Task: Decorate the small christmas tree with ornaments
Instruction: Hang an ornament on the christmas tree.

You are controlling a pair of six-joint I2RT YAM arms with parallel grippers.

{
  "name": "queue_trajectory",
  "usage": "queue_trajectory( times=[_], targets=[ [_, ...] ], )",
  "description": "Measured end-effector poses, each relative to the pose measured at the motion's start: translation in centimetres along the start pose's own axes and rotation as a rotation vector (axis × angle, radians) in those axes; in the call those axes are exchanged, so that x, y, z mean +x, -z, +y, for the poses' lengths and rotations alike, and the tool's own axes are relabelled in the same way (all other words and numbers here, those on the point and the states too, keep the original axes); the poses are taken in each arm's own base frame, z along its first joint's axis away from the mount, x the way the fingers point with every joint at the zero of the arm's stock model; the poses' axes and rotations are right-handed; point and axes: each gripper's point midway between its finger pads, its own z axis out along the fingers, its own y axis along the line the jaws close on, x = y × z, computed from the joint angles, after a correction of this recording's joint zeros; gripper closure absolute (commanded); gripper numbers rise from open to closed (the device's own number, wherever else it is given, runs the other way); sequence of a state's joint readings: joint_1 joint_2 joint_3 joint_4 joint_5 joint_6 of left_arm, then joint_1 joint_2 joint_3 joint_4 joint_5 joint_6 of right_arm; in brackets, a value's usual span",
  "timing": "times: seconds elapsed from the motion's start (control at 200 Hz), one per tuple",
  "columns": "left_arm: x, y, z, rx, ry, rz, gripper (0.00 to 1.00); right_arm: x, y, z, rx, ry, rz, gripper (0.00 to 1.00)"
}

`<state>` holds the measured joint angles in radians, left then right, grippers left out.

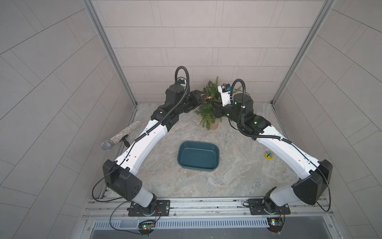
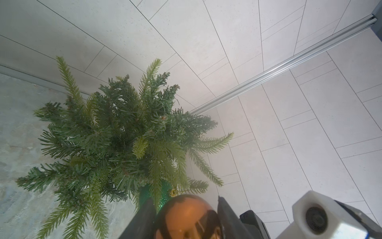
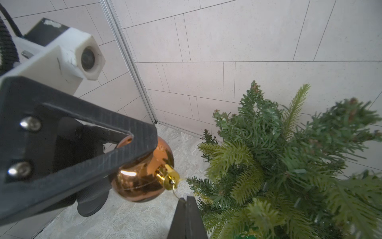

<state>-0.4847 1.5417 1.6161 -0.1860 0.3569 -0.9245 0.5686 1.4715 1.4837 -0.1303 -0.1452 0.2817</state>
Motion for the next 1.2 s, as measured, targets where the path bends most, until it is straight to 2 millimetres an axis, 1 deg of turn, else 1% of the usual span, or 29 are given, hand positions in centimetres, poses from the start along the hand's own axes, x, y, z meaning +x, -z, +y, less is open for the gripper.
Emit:
queue_trajectory(
  times=[0.315, 0.56, 0.831, 1.196],
  targets=[
    [-0.1, 0.0, 1.1, -0.050, -0.012, -0.014, 0.70, 0.0, 0.1, -1.1, 0.012, -0.028, -0.007, 1.00],
    [0.1, 0.1, 1.6, -0.075, -0.011, -0.008, 0.70, -0.4, 0.1, -1.3, -0.005, -0.056, -0.018, 1.00],
    [-0.1, 0.0, 2.0, -0.086, -0.008, -0.016, 0.70, -0.7, 0.2, -1.8, -0.002, -0.077, -0.026, 1.00],
    [-0.4, 0.0, 2.5, -0.096, 0.005, -0.027, 0.70, -0.7, 0.2, -1.6, -0.013, -0.080, -0.023, 1.00]
  ],
)
